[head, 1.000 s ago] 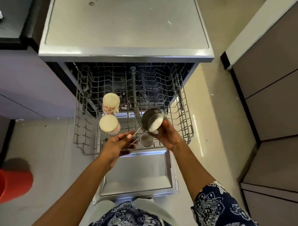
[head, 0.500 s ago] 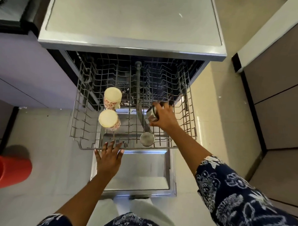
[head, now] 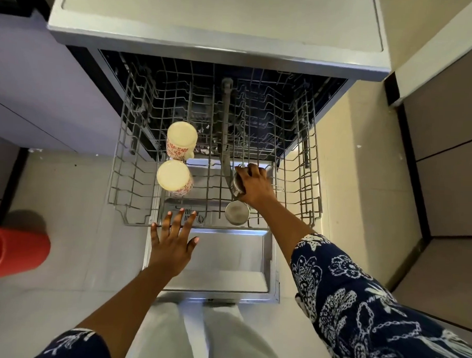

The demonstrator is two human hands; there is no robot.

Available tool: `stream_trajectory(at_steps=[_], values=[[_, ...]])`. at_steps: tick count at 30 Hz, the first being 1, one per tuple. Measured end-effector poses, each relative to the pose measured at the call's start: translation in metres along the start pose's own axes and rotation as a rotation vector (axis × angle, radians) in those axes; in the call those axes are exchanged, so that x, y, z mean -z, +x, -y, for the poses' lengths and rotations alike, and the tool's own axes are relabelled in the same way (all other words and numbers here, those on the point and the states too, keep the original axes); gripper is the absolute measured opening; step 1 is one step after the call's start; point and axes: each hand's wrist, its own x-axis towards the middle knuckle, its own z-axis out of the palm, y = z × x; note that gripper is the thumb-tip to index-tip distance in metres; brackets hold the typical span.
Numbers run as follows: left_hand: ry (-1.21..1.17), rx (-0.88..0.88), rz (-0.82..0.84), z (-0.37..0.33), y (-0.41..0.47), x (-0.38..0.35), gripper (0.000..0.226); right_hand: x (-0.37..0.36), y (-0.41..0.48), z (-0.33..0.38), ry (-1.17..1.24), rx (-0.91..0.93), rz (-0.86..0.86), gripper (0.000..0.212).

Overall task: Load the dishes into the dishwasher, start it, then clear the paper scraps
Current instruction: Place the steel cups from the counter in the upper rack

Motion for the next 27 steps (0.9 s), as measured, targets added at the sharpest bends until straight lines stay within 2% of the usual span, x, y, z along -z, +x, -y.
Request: stream_trajectory(at_steps=[9,17,22,27], values=[[0.070,-0.047,0.029,0.008,0.002,0.000,0.064,-0.005,0.005,-0.005,0.106,-0.050,0.059,0.091],[0.076,-0.060,0.038,0.009,0.002,0.002,0.063,-0.005,0.006,-0.001,0.172,-0.088,0.023,0.094],[0.087,-0.070,0.021,0.008,0.001,0.002,0.064,-0.005,0.011,0.007,0.170,-0.079,0.050,0.092],[0.096,-0.064,0.027,0.007,0.000,0.006,0.064,0.002,0.011,0.004,0.228,-0.097,0.111,0.101]])
